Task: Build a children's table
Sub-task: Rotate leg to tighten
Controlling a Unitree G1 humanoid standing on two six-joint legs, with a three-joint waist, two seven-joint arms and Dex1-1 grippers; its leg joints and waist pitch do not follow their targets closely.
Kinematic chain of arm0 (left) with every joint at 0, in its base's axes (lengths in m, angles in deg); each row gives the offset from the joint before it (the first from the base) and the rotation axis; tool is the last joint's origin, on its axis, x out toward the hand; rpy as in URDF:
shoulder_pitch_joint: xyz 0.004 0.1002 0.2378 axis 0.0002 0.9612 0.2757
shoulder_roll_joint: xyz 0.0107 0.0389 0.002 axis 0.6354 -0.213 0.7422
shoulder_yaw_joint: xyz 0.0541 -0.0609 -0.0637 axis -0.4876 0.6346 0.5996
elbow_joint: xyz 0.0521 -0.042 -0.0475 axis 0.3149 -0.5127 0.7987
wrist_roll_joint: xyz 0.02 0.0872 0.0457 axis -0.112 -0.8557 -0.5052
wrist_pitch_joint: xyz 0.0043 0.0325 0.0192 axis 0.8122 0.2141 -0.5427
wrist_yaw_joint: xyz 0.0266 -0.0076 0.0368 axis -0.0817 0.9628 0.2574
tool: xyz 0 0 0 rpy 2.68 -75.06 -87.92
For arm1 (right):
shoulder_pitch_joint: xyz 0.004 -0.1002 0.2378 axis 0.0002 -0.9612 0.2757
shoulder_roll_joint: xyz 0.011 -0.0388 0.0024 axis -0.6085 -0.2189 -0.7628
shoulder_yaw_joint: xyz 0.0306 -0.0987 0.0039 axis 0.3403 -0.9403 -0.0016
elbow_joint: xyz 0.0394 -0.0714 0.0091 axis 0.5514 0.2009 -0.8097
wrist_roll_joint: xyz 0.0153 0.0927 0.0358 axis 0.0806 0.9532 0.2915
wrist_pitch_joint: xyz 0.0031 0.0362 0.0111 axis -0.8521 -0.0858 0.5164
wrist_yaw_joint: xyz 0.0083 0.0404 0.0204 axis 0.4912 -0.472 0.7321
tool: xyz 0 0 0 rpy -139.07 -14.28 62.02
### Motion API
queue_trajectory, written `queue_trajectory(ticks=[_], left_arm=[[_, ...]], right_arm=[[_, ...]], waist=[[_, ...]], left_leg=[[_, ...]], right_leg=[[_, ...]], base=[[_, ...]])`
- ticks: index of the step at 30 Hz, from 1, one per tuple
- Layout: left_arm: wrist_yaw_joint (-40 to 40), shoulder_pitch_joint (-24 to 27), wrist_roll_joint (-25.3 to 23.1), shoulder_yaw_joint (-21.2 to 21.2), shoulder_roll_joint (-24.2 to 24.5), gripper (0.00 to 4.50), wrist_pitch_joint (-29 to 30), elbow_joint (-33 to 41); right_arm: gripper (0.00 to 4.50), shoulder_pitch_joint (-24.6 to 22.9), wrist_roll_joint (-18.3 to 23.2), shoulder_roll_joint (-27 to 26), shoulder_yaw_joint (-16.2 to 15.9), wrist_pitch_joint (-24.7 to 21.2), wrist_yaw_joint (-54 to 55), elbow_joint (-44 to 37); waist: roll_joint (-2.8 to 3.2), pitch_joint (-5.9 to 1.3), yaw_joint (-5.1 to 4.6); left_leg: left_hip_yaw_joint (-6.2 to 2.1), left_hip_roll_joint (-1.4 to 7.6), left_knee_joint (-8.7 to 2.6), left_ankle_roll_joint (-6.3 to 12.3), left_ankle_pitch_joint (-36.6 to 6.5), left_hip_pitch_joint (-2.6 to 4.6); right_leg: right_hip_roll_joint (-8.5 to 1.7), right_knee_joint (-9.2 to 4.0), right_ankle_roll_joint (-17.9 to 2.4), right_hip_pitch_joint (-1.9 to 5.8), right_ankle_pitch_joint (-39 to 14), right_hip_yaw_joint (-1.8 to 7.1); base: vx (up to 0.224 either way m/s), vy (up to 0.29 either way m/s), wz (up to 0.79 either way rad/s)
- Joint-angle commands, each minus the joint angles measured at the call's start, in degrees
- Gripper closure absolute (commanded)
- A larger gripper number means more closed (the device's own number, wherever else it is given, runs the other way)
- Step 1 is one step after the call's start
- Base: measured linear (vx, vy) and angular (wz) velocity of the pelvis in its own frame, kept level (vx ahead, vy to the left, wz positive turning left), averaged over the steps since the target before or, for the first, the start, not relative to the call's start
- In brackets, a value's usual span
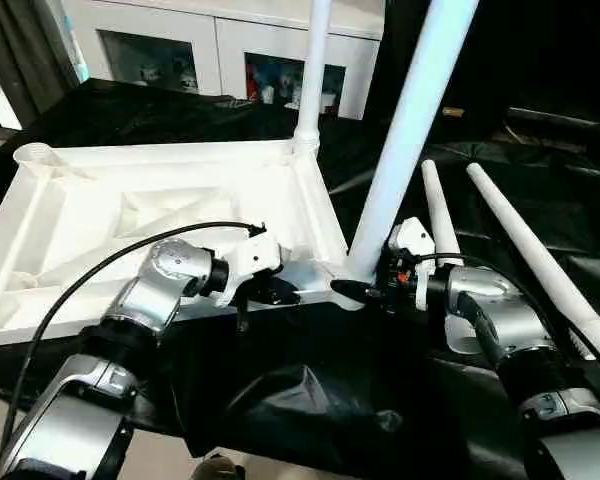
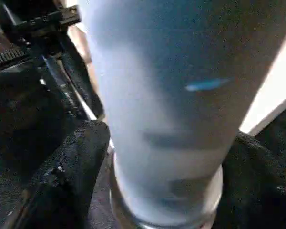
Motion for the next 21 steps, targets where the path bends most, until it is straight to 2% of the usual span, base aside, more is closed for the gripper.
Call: queue_trajectory(ticks=[1, 3, 7, 12, 14, 15, 16, 17, 19, 21], left_arm=[[-1.1, 0.8, 1.9, -0.3, -0.6, 4.5, -0.7, 0.5], [-1.2, 1.0, 1.9, -0.2, -0.5, 4.5, -0.6, 0.7], [-0.7, 1.3, 1.8, -0.1, -0.6, 4.5, -0.6, 0.9], [1.3, 1.0, 1.1, 0.3, -0.9, 4.5, -0.9, 0.3], [5.9, 0.1, -0.7, 0.5, -1.8, 4.5, -0.9, -1.6], [6.9, -0.1, -1.1, 0.5, -2.0, 4.5, -0.9, -2.0], [12.0, -1.5, -2.6, 0.7, -3.6, 4.5, 0.3, -4.5], [13.8, -2.0, -2.9, 0.9, -4.3, 4.5, 0.8, -5.4], [17.5, -3.2, -3.5, 1.1, -6.3, 4.5, 1.7, -7.0], [19.9, -4.1, -3.9, 1.1, -7.8, 4.5, 2.6, -7.9]], right_arm=[[1.17, -0.7, 0.5, 0.6, -0.1, -1.0, -1.4, -1.9], [1.49, -1.0, 0.3, 0.5, -0.5, -1.2, -1.9, -2.1], [1.68, -1.5, 0.8, 0.3, -0.9, -1.9, -2.3, -2.5], [1.76, -2.1, 0.7, -0.4, -0.7, -3.1, -1.0, -2.8], [1.76, -2.3, -0.8, -1.9, 0.0, -3.4, 4.7, -0.6], [1.76, -2.3, -1.1, -2.2, 0.1, -3.4, 6.0, -0.1], [1.76, -1.9, -2.7, -4.6, 1.6, -3.4, 14.9, 3.8], [1.76, -1.5, -3.0, -5.6, 2.4, -3.6, 18.5, 5.2], [1.76, -0.4, -2.5, -8.2, 5.1, -4.7, 27.5, 8.4], [1.77, 0.5, -1.9, -10.0, 6.9, -5.5, 33.4, 10.4]], waist=[[-0.24, -3.3, 0.12], [-0.28, -3.33, 0.19], [-0.34, -3.37, 0.17], [-0.35, -3.39, 0.18], [-0.36, -3.24, 0.01], [-0.43, -3.08, -0.08], [-0.3, -2.92, -0.3], [-0.25, -2.66, -0.53], [-0.28, -2.71, -0.76], [-0.26, -2.7, -1.01]], left_leg=[[-1.04, 2.9, -3.18, 3.21, -9.9, 1.07], [-1.03, 2.87, -3.12, 3.29, -9.3, 1.0], [-1.01, 2.82, -3.02, 3.6, -8.8, 0.98], [-1.01, 2.79, -2.99, 3.65, -8.6, 0.99], [-1.06, 2.76, -3.12, 3.28, -9.3, 1.0], [-1.2, 2.74, -3.31, 2.45, -11.2, 1.1], [-1.17, 2.77, -3.51, 1.44, -12.6, 1.3], [-1.39, 2.72, -3.8, 0.02, -15.2, 1.55], [-1.66, 2.79, -4.04, -1.71, -17.3, 1.74], [-1.78, 2.77, -4.19, -2.22, -18.2, 1.73]], right_leg=[[-4.19, -3.88, -14.1, 2.03, -3.0, 2.3], [-4.21, -3.79, -14.1, 2.1, -2.1, 2.33], [-4.2, -3.7, -14.2, 2.12, -1.4, 2.28], [-4.16, -3.66, -14.2, 2.15, -1.3, 2.29], [-4.25, -3.87, -13.9, 1.92, -2.8, 2.36], [-4.44, -4.28, -13.3, 1.92, -6.3, 2.37], [-4.5, -4.66, -12.7, 1.56, -9.6, 2.52], [-4.62, -5.16, -11.9, 1.4, -14.5, 2.56], [-4.84, -5.5, -10.5, 1.32, -19.3, 2.6], [-4.8, -5.72, -9.7, 1.2, -20.5, 2.62]], base=[[0.0, 0.0, 0.0], [0.0, 0.0, 0.0], [0.0, 0.0, 0.0], [0.0, 0.0, 0.0], [0.0, 0.0, 0.0], [0.0, 0.0, 0.0], [0.0, 0.0, 0.0], [0.0, 0.0, 0.0], [0.0, 0.0, 0.0], [0.0, 0.0, 0.0]])
